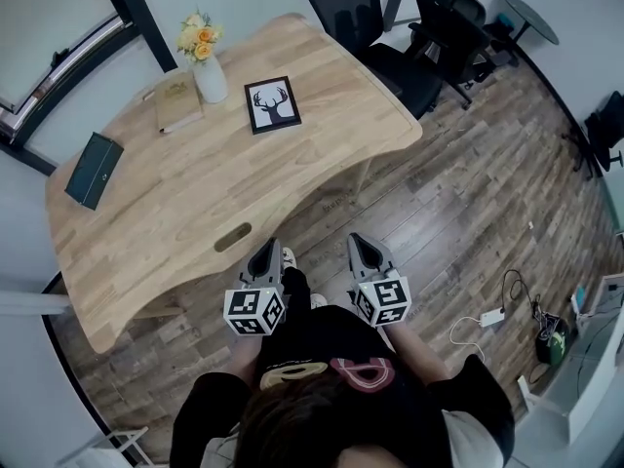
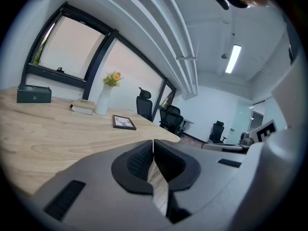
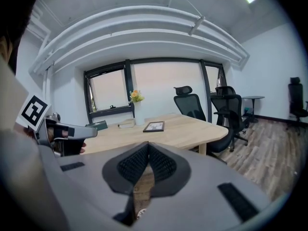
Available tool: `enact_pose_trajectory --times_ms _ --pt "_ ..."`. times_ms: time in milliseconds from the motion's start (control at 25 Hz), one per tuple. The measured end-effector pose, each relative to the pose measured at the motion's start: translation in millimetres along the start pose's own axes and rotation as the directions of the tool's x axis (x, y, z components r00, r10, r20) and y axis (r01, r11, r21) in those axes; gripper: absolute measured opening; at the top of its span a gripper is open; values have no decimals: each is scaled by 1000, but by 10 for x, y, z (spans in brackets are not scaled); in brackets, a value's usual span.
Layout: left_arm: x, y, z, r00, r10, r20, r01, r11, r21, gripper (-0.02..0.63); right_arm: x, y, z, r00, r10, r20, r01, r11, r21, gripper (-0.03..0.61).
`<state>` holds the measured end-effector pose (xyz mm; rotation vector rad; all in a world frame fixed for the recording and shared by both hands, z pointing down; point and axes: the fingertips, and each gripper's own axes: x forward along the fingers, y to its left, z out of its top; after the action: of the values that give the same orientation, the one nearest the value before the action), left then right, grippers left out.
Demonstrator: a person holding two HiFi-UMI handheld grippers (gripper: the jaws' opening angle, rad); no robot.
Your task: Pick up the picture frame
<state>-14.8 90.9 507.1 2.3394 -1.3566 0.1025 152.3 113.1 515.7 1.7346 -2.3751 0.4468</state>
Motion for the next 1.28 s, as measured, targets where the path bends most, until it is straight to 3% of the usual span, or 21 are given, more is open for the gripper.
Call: enact_pose_trajectory --times_ms 520,920,1280 --pt "1002 669 599 1000 -12 -3 12 1000 -4 20 1028 -252 486 999 -49 18 49 999 9 11" --pt "1535 1099 972 999 -22 -35 22 1000 3 21 1641 -217 593 996 -82 -27 82 997 12 11" --pt "1706 1463 1032 995 44 -89 -46 999 -19 21 2019 -168 724 992 -96 -80 97 995 10 11"
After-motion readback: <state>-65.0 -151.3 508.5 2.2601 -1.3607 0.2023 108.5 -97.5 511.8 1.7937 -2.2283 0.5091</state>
